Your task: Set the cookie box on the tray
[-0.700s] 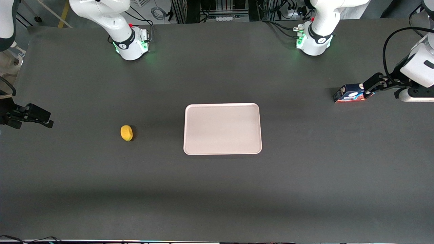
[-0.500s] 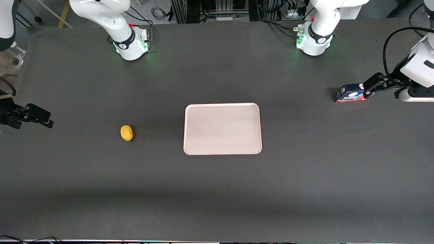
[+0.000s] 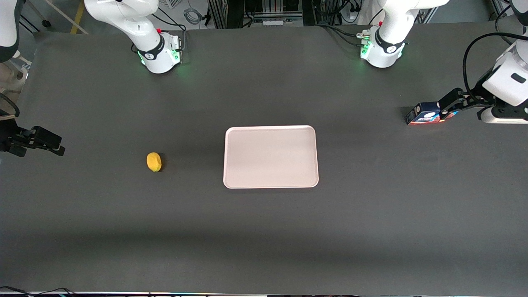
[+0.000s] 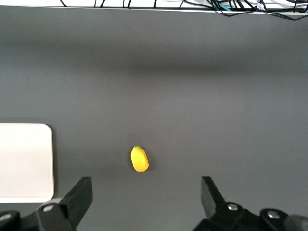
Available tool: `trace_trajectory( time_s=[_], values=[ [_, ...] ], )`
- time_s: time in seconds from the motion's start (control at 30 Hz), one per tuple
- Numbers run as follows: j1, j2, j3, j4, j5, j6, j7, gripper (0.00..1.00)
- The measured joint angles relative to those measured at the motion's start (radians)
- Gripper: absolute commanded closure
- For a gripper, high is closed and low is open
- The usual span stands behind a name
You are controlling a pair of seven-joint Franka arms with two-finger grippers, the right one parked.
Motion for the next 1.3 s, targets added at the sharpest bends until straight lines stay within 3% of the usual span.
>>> trace_trajectory(
  time_s=[0.37, 0.93, 1.3],
  values=[
    [0.007, 0.000, -0.002, 0.000, 0.000, -0.043, 0.121, 0.00],
    [0.044, -0.005, 0.004, -0.010, 0.011, -0.183, 0.817, 0.00],
    [0.083, -0.072, 0.005, -0.166, 0.022, -0.092, 1.146, 0.00]
  ],
)
